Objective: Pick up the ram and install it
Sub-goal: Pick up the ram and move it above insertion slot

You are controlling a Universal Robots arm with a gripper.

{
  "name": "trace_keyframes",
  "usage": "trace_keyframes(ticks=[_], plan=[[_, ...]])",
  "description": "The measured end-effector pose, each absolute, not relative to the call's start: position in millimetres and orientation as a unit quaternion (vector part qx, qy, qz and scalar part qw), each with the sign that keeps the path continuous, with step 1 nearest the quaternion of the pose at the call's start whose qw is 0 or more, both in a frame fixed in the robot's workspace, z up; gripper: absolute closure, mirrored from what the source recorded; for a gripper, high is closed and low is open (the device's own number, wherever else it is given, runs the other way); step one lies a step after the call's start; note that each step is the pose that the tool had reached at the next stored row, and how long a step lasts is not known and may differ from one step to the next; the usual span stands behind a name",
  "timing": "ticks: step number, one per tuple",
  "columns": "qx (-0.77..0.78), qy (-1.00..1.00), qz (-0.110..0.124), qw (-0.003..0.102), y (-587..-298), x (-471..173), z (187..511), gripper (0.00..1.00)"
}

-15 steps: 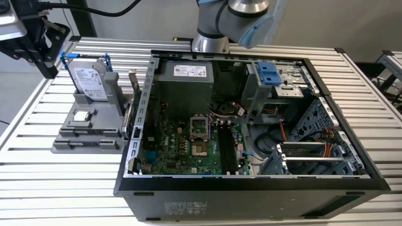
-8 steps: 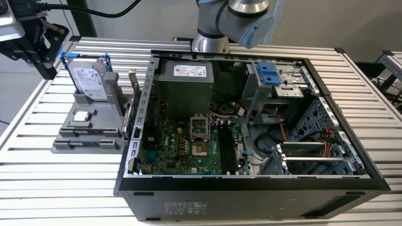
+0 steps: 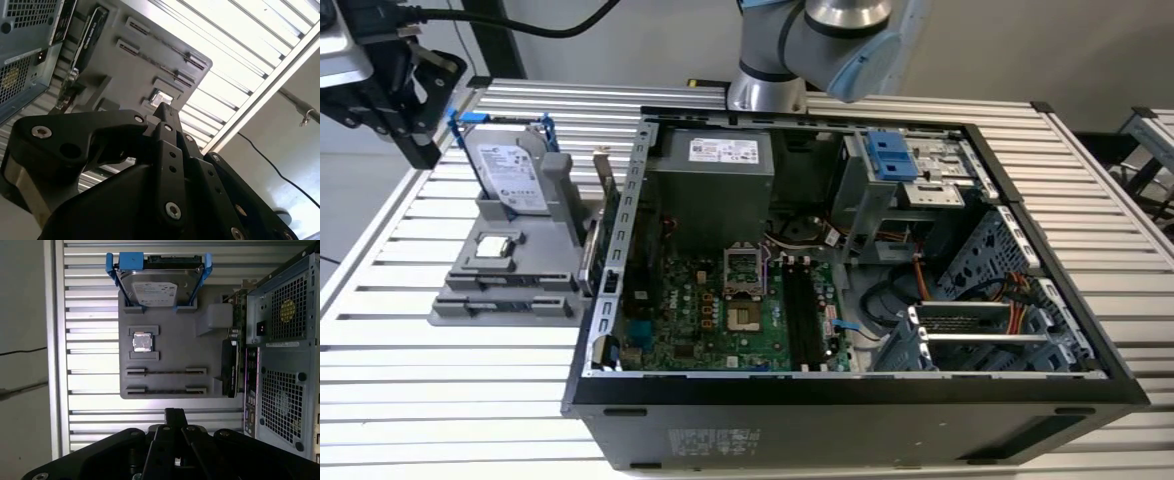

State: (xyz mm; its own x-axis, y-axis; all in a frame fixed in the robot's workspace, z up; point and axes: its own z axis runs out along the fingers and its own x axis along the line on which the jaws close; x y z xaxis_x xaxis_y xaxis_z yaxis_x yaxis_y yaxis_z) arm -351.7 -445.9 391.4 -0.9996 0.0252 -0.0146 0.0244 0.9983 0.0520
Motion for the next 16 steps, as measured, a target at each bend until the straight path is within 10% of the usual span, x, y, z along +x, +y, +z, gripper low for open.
trace_keyframes(ticks=[16], plan=[[-0.083, 0.996, 0.026, 0.005, -445.9, -351.7, 391.4, 1.00]])
